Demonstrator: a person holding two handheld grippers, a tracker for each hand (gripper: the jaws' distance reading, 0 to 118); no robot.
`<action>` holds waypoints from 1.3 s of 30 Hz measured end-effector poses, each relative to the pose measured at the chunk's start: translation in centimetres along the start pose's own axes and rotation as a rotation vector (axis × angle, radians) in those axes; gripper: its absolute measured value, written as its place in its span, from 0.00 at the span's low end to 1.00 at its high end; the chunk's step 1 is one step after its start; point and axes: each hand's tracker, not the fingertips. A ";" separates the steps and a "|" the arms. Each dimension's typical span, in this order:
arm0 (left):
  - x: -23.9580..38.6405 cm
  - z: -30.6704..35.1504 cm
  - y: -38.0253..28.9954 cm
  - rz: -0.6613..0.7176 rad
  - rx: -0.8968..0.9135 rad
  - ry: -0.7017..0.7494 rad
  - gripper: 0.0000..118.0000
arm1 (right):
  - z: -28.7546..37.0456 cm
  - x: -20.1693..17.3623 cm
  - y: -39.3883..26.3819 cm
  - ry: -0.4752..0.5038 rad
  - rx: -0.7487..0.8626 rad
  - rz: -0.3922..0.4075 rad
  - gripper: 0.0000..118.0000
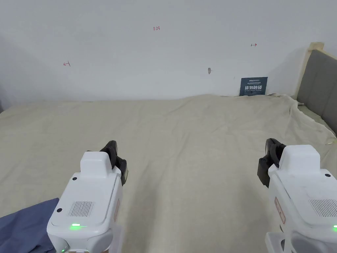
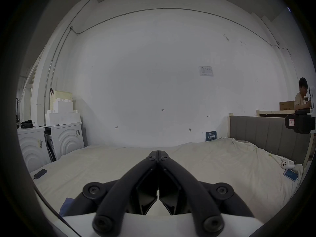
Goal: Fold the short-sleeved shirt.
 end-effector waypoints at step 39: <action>-0.1 -0.3 0.6 -0.009 0.002 -0.025 0.00 | 1.4 -1.0 2.4 0.004 0.017 0.006 0.00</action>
